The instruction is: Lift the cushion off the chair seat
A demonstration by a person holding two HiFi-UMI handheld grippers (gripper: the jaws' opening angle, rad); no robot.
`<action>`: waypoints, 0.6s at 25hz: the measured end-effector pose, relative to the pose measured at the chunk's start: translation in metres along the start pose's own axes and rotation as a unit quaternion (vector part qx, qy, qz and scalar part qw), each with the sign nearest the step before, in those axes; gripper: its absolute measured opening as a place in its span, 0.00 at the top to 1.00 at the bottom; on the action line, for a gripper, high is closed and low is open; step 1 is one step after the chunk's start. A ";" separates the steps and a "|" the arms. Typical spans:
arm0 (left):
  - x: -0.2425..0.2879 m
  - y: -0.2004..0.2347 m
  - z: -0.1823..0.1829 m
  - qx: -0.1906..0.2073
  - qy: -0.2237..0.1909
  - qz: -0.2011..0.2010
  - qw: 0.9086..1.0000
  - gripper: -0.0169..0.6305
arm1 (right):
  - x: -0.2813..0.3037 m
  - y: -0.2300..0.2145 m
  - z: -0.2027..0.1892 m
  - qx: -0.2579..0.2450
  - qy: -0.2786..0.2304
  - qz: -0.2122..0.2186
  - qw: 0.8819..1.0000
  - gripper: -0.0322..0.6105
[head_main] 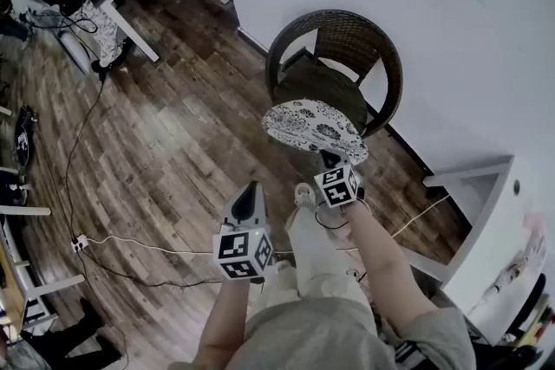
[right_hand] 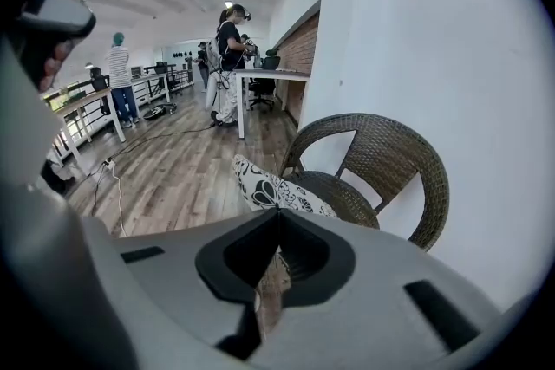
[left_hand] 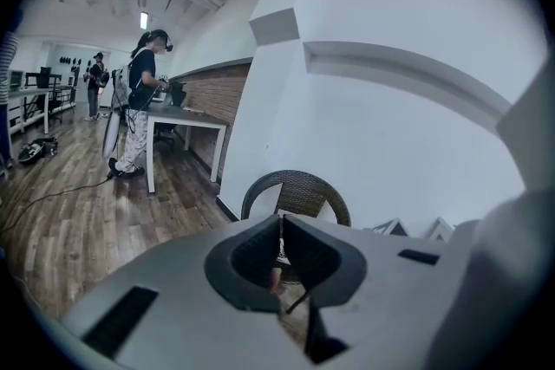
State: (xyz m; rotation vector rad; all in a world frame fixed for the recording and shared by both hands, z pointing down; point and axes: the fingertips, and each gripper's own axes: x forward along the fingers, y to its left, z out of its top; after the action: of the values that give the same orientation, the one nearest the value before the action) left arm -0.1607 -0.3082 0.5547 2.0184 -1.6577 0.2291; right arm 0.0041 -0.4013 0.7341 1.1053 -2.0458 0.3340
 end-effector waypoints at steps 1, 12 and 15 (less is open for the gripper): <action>-0.007 -0.002 0.000 0.002 -0.002 -0.001 1.000 0.95 | -0.008 0.002 0.002 -0.002 -0.004 -0.002 1.000 0.94; -0.091 -0.013 0.002 0.018 -0.012 -0.008 1.000 0.95 | -0.096 0.021 0.040 -0.031 -0.066 -0.030 0.997 0.94; -0.113 -0.020 0.005 0.026 -0.021 -0.013 0.999 0.95 | -0.124 0.027 0.047 -0.032 -0.081 -0.038 0.995 0.94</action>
State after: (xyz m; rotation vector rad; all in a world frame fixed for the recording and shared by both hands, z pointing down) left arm -0.1691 -0.2108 0.4952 2.0950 -1.6656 0.2249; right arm -0.0004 -0.3372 0.6152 1.2013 -2.1334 0.1423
